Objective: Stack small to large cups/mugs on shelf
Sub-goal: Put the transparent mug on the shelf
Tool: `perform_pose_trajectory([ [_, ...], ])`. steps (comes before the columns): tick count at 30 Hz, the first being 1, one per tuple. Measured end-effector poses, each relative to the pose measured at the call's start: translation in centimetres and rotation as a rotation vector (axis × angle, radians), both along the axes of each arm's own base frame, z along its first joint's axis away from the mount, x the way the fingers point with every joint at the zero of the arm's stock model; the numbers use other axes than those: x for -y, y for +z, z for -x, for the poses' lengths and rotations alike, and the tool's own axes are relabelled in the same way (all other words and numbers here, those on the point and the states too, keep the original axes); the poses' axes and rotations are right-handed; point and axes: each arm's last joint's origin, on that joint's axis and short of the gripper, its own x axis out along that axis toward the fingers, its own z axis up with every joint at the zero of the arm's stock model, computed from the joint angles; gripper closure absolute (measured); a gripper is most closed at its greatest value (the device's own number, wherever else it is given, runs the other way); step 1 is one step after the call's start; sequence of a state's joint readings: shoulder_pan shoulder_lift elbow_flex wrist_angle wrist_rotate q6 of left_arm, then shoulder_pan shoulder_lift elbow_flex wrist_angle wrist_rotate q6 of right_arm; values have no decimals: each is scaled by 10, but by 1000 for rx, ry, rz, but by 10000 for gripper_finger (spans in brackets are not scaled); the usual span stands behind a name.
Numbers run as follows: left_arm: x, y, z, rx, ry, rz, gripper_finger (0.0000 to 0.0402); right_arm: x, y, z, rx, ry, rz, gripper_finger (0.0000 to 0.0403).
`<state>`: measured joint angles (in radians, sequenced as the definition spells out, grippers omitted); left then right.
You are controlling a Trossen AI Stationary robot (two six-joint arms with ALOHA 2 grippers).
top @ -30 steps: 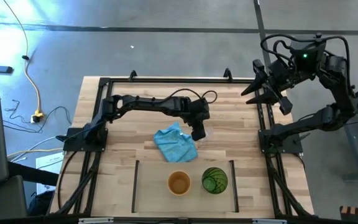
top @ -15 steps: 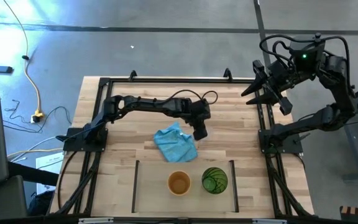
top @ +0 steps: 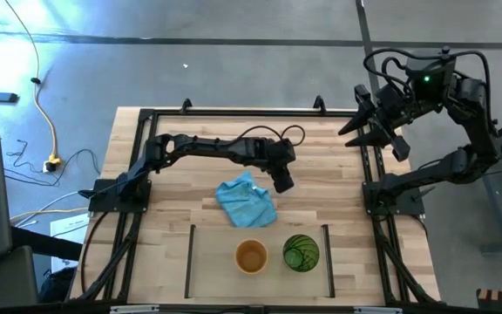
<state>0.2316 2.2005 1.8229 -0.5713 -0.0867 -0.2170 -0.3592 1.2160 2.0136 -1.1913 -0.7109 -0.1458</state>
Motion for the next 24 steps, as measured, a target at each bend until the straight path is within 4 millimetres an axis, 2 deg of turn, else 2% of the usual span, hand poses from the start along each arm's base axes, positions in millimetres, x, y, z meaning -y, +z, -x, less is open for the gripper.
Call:
perform_pose_trajectory([
  [8,18,27,-11,53,45,-124,263,1,4,-1,11,-31,-58,268],
  [11,18,37,-11,36,48,-145,263,1,5,-2,19,-38,-77,268],
  [19,5,31,1,-92,74,-182,263,2,11,-4,52,-58,-118,268],
  [24,7,29,3,-126,23,-160,263,3,14,-5,82,-78,-128,268],
])
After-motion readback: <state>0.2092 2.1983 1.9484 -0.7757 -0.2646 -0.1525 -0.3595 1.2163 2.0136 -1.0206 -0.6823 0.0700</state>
